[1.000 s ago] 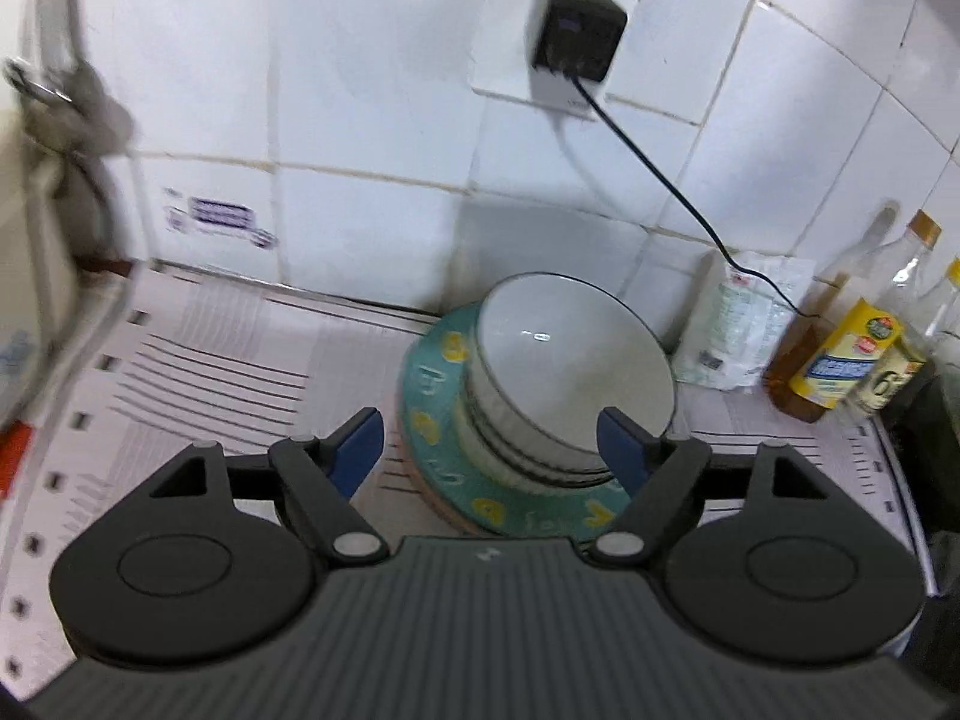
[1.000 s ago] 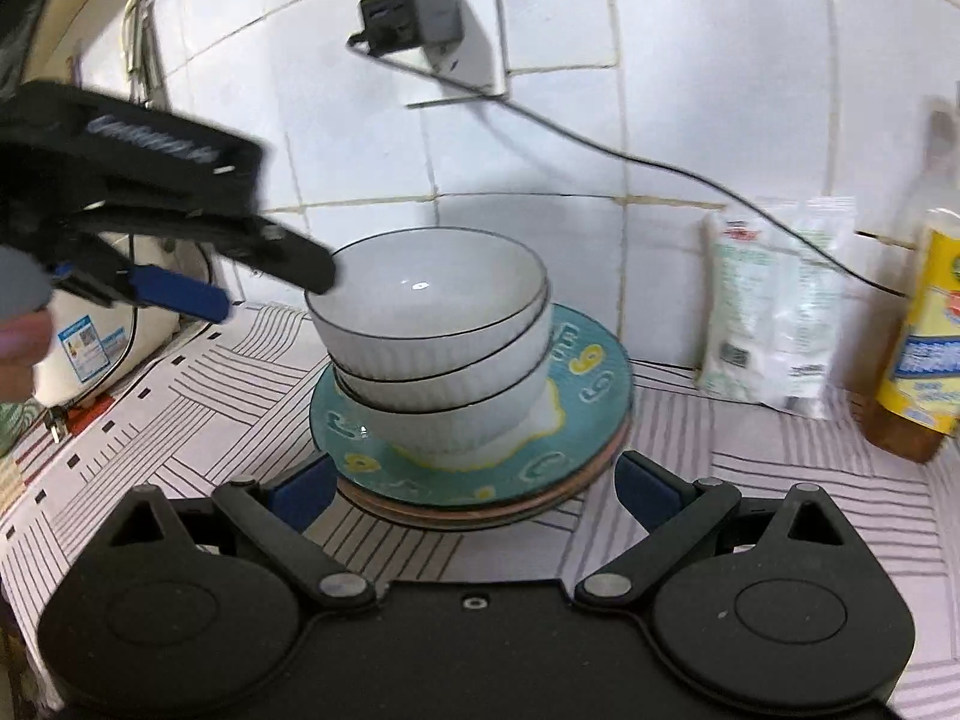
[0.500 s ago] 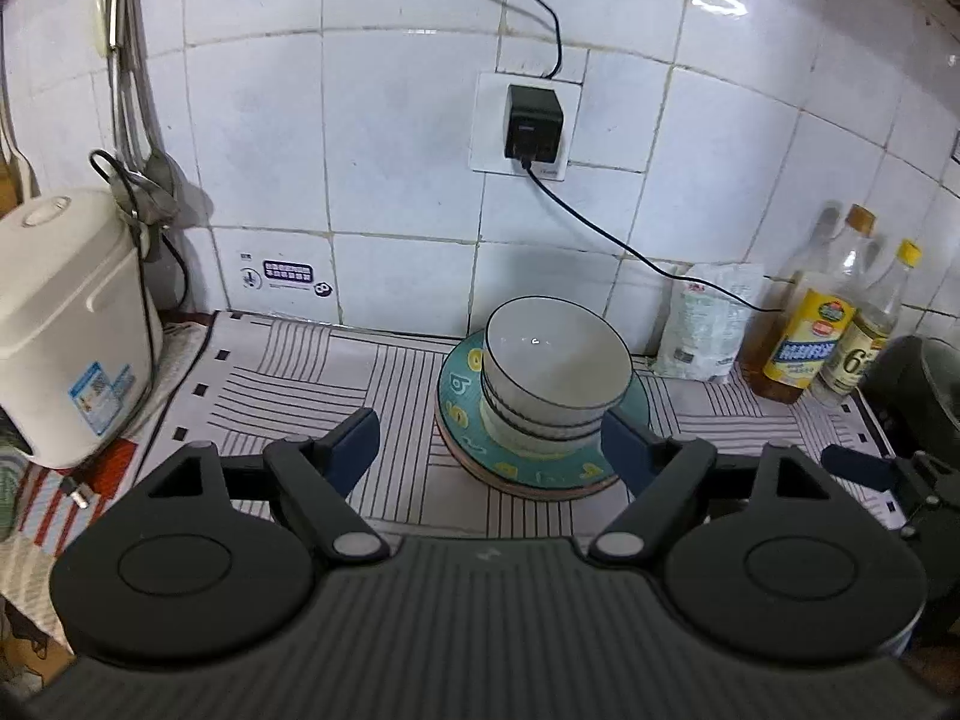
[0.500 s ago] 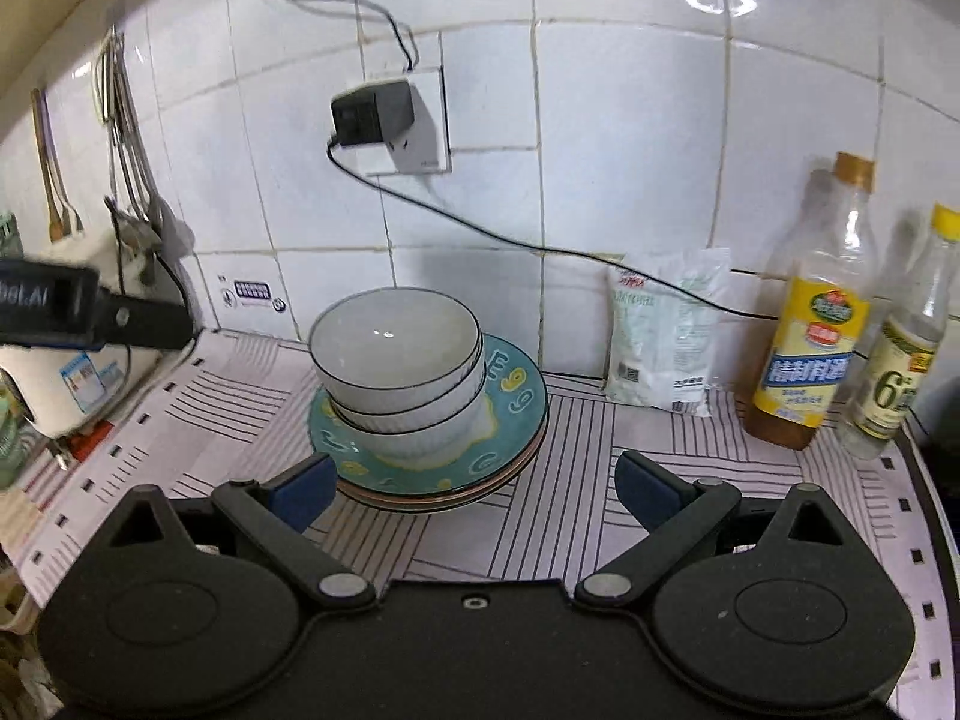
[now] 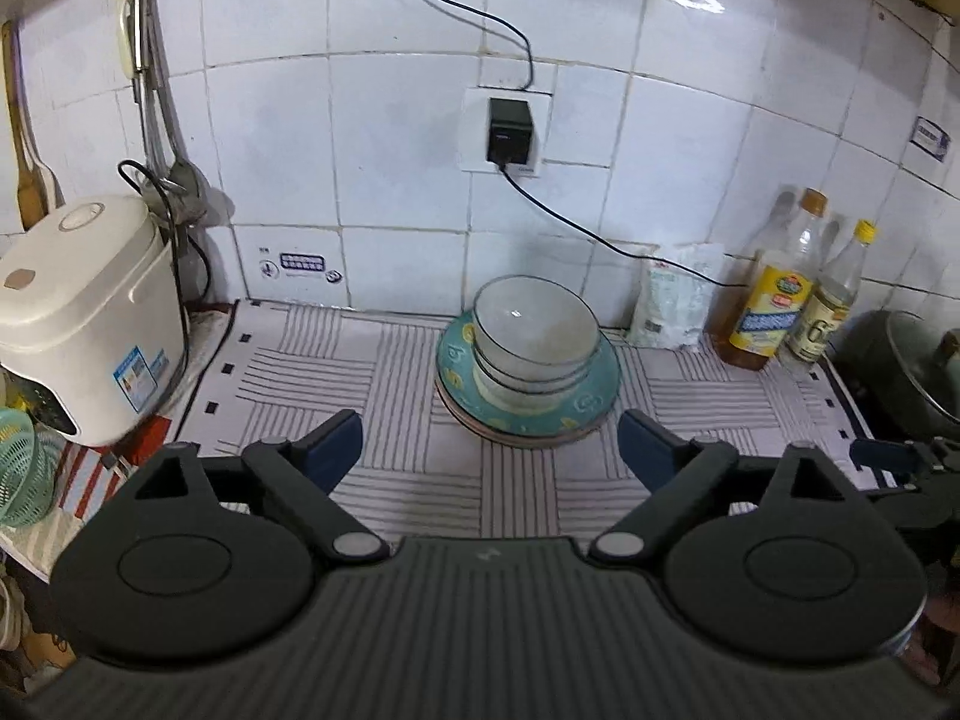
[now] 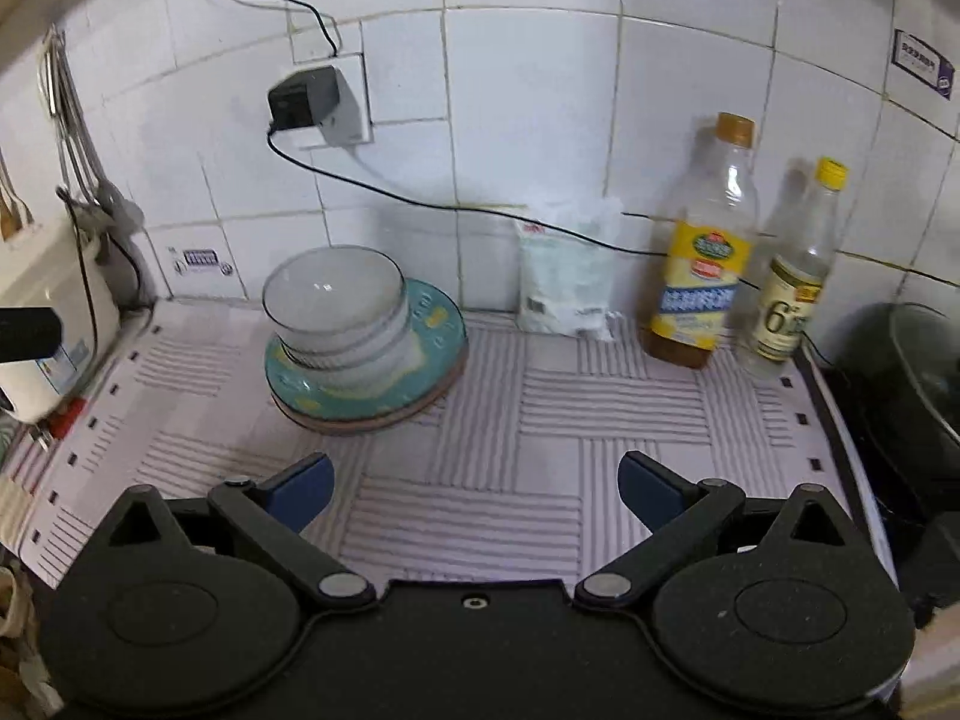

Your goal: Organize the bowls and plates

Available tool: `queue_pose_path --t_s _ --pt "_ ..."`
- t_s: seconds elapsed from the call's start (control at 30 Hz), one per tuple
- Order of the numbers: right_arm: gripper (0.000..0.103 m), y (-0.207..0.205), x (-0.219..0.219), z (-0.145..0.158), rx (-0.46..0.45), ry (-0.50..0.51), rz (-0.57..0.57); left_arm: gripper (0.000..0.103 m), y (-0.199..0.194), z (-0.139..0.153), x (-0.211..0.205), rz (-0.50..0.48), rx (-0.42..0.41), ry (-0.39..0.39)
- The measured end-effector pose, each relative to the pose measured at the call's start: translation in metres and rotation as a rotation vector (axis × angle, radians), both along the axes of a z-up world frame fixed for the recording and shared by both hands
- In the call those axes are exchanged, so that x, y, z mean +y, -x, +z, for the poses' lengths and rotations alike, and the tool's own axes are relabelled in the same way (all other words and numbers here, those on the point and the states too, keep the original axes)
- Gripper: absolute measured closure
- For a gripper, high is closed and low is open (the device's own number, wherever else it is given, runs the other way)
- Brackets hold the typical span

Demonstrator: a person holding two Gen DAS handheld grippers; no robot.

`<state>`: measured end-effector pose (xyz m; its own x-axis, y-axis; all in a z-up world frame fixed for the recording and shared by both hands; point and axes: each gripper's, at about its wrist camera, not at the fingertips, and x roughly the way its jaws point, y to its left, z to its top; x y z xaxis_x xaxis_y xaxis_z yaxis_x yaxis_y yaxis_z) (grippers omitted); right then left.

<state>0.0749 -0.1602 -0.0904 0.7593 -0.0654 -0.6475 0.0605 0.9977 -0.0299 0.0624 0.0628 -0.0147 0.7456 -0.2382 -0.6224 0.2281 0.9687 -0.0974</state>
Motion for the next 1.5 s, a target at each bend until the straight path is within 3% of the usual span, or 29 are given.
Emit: queue_pose_path --t_s 0.17,0.43,0.83,1.2,1.5 --pt "0.0 0.016 -0.002 0.006 0.023 -0.006 -0.011 0.0 0.008 -0.001 0.0 -0.025 0.014 -0.017" --pt "0.0 0.044 0.001 0.019 0.004 0.041 -0.028 0.0 0.022 -0.004 -0.008 -0.031 0.039 -0.093" --pt "0.001 0.067 -0.004 0.028 -0.02 -0.033 -0.055 0.0 0.042 -0.003 -0.009 -0.022 0.051 -0.113" --pt "0.0 0.08 0.0 0.038 -0.091 0.001 -0.051 0.0 0.055 0.005 -0.011 -0.031 0.037 -0.142" --pt "0.001 0.088 0.002 0.041 -0.108 0.014 -0.073 0.0 0.062 0.009 -0.013 0.034 0.019 -0.162"
